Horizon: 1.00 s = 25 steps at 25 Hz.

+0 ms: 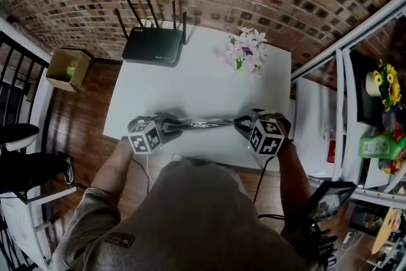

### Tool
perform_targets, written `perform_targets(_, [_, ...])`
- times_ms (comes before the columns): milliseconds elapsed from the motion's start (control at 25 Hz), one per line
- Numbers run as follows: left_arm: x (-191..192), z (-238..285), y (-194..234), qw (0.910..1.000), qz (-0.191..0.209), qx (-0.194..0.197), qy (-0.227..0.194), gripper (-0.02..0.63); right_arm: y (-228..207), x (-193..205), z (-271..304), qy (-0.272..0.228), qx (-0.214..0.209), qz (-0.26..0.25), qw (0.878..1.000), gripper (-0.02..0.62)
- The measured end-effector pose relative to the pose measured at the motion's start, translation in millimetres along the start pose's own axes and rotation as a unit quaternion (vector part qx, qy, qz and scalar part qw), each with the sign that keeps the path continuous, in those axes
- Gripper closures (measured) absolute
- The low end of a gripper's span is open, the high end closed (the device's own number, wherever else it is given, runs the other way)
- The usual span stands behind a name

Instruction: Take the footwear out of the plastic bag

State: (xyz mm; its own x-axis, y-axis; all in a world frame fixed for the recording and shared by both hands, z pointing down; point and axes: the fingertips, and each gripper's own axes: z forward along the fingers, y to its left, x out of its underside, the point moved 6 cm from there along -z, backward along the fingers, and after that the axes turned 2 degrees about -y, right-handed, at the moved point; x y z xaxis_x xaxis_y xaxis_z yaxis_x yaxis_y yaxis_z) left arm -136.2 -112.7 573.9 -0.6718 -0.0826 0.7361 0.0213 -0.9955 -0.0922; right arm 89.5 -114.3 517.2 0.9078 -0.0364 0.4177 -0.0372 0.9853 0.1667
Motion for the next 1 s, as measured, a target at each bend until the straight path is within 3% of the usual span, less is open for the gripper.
perform_targets(200, [-0.2, 5.4, -1.4, 0.9998, 0.011, 0.015, 0.009, 0.492, 0.7, -1.1, 0.8, -0.001, 0.003, -0.001, 1.0, 0.538])
perform_targets(560, [-0.9, -2.1, 2.5, 0.9999, 0.013, 0.004, 0.002, 0.508, 5.0, 0.6, 1.3, -0.007, -0.002, 0.01, 1.0, 0.535])
perform_targets(720, [3.4, -14.4, 5.1, 0.9998, 0.014, -0.002, 0.011, 0.509, 3.3, 12.2, -1.6, 0.013, 0.011, 0.014, 1.0, 0.581])
perform_targets(1000, [24.4, -35.0, 3.4, 0.9997, -0.009, -0.016, 0.014, 0.514, 1.7, 24.6, -5.1, 0.027, 0.029, 0.035, 0.999, 0.581])
